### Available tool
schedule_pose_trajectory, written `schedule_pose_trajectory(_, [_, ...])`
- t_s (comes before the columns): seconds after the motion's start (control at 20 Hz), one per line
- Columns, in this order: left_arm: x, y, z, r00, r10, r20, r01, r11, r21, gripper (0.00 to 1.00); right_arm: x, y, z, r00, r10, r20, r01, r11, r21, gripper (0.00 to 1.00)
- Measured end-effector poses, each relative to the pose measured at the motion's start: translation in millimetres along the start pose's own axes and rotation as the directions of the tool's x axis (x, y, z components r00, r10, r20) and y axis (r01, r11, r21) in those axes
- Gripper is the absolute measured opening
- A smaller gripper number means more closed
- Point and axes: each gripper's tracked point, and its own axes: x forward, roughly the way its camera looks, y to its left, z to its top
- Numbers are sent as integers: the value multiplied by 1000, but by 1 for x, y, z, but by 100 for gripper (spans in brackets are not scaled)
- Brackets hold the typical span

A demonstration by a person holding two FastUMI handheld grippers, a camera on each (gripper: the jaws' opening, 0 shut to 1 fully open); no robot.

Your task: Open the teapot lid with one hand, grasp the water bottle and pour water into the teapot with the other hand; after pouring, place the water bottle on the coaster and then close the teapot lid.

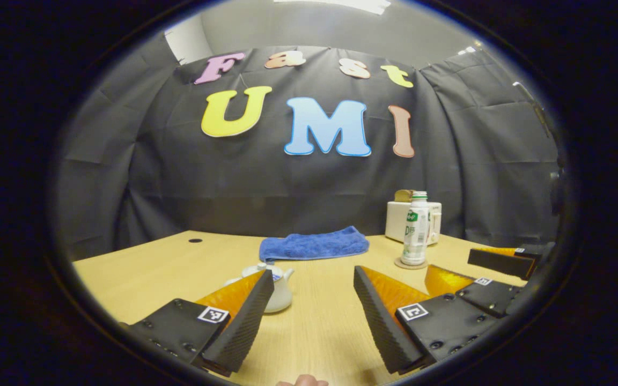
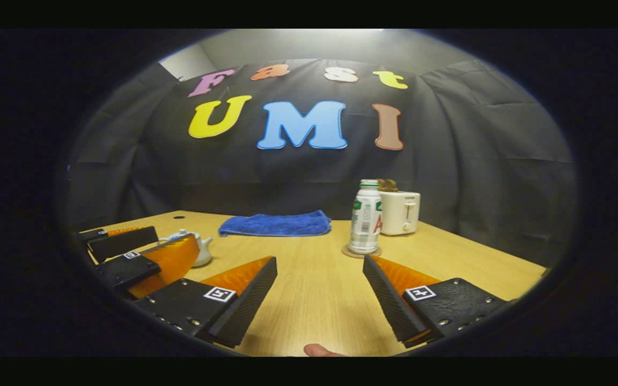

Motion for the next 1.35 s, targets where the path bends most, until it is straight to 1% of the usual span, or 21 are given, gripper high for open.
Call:
schedule_pose_trajectory(0.05, [-2, 0, 4, 1000, 10, 4, -10, 1000, 19, 100, -2, -5, 4, 1000, -4, 3, 4, 1000, 11, 99])
schedule_pose_trajectory(0.1, [-2, 2, 0, 1000, 18, 1, -18, 999, 34, 100, -3, -7, 7, 1000, -4, 20, 4, 1000, 19, 95])
schedule_pose_trajectory(0.15, [-3, 0, 0, 1000, 14, 1, -14, 1000, 24, 100, -6, -6, 9, 999, 6, 48, -7, 1000, 27, 95])
schedule_pose_trajectory(0.2, [-6, -1, 1, 1000, 14, 5, -14, 999, 30, 100, -6, -4, 6, 999, 9, 37, -10, 1000, 21, 95])
schedule_pose_trajectory(0.35, [-10, 2, 2, 1000, 31, 2, -31, 999, 30, 100, -11, -12, 6, 999, -33, 39, 32, 999, 14, 95])
schedule_pose_trajectory(0.45, [-10, -2, 1, 1000, 18, 1, -18, 999, 28, 99, -9, -11, 6, 999, -33, 40, 33, 999, 14, 95])
schedule_pose_trajectory(0.6, [-9, -4, 1, 1000, 1, 0, -1, 1000, 28, 99, -9, -9, 6, 999, -17, 38, 16, 1000, 14, 95])
schedule_pose_trajectory(0.7, [-10, -5, 1, 1000, -5, -2, 5, 1000, 30, 98, -9, -11, 6, 999, -22, 38, 22, 1000, 15, 95])
schedule_pose_trajectory(0.85, [-9, -10, 2, 999, -34, -2, 34, 999, 28, 96, -9, -12, 5, 999, -28, 38, 27, 1000, 14, 95])
schedule_pose_trajectory(1.0, [-10, -13, 2, 998, -59, -2, 59, 998, 28, 96, -9, -12, 6, 999, -28, 37, 27, 1000, 14, 95])
schedule_pose_trajectory(1.1, [-10, -13, 2, 998, -62, -2, 62, 998, 28, 99, -8, -12, 6, 999, -28, 38, 28, 1000, 14, 95])
schedule_pose_trajectory(1.2, [-10, -14, 2, 998, -63, -1, 63, 998, 28, 99, -9, -12, 6, 999, -28, 38, 28, 1000, 15, 95])
schedule_pose_trajectory(1.25, [-11, -13, 3, 998, -63, -1, 63, 998, 28, 96, -9, -12, 6, 999, -28, 38, 28, 1000, 14, 95])
schedule_pose_trajectory(1.35, [-11, -13, 2, 998, -63, -1, 63, 998, 28, 95, -9, -12, 6, 999, -28, 38, 28, 1000, 15, 95])
